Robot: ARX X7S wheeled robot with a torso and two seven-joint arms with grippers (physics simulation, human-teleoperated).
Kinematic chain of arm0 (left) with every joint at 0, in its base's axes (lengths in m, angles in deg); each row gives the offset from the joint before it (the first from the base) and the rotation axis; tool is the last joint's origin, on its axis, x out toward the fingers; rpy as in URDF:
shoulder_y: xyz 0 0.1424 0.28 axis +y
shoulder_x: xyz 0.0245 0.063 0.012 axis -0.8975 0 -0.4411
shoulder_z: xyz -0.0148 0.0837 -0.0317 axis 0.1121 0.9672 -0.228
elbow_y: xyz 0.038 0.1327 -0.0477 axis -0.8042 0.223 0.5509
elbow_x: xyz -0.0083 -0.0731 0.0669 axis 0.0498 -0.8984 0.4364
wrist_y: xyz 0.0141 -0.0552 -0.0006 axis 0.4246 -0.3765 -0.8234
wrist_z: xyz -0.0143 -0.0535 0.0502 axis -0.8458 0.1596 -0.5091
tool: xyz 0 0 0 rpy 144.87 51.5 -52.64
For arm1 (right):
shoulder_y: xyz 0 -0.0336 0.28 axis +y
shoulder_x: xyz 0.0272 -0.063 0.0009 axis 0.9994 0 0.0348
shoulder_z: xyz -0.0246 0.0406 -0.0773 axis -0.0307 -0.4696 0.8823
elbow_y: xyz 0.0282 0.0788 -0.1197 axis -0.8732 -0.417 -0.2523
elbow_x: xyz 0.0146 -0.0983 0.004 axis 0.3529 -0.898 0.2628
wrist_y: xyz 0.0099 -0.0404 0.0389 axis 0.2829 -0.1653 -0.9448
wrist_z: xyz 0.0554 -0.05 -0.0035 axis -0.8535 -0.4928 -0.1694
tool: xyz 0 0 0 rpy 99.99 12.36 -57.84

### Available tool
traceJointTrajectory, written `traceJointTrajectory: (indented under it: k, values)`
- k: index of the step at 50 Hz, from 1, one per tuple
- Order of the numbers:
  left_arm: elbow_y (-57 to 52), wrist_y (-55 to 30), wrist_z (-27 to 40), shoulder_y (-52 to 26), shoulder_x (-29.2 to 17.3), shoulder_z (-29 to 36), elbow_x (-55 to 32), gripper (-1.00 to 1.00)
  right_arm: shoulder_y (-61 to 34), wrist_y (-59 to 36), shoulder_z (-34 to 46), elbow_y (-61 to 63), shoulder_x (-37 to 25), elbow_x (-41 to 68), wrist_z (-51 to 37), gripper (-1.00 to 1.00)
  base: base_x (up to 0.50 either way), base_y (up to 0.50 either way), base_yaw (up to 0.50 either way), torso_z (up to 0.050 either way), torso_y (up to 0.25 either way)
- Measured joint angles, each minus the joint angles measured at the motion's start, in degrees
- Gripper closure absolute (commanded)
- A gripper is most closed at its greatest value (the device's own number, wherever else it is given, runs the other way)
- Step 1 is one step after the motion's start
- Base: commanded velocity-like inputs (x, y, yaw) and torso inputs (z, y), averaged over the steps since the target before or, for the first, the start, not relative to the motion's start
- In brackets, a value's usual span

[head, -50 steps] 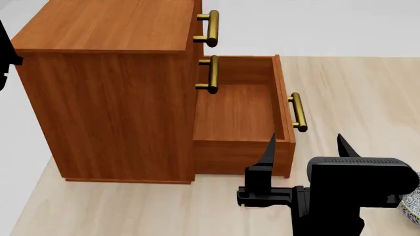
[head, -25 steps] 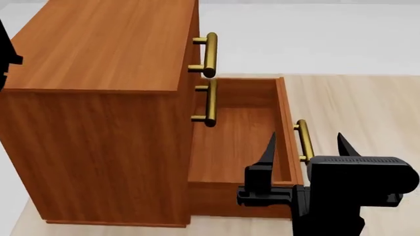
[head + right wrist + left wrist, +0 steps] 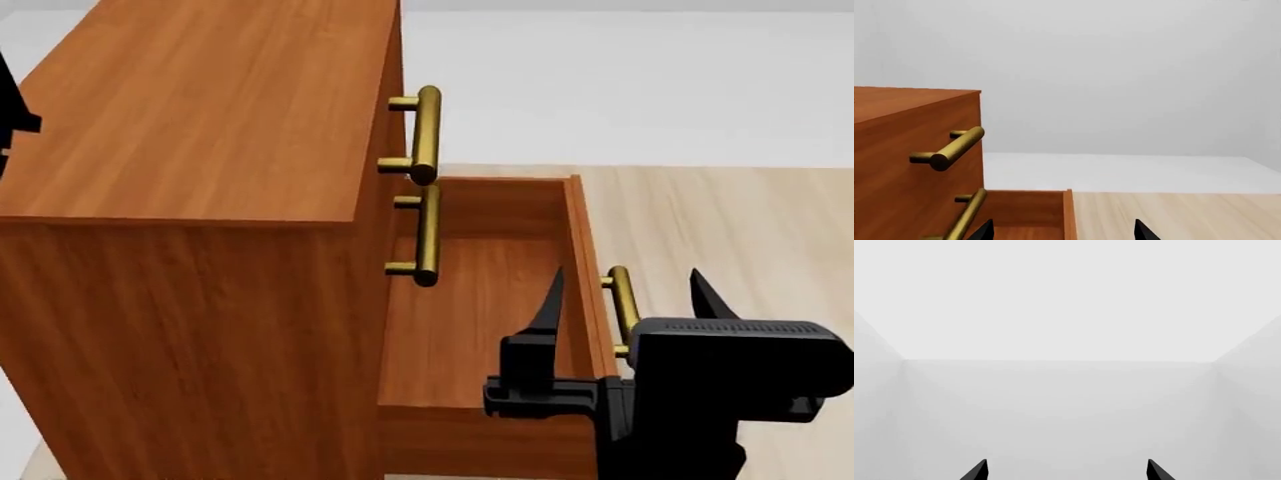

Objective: Close the bottom drawer of the cabinet and open the top drawer.

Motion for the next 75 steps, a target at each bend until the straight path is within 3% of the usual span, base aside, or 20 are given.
traceJointTrajectory:
  k: [40, 58, 75]
  values:
    - [0.1, -1.1, 1.5, -0.9, -0.5, -0.3, -2.3, -1.00, -0.4, -0.2, 0.4, 0.6, -0.7, 1.1, -0.8, -1.00, 0.00, 0.00, 0.00, 0.000, -0.139]
    - [0.5, -0.5, 1.9, -0.9, -0.7, -0.1, -2.6, -1.00, -1.6, -1.8, -0.3, 0.4, -2.2, 0.7, -2.0, -1.00, 0.00, 0.00, 0.00, 0.000, -0.002]
    - [0.9, 0.0, 2.1, -0.7, -1.1, 0.5, -2.5, -1.00, -1.8, -2.2, -5.8, -2.6, -5.0, 0.5, -3.7, -1.00, 0.00, 0.00, 0.00, 0.000, 0.000]
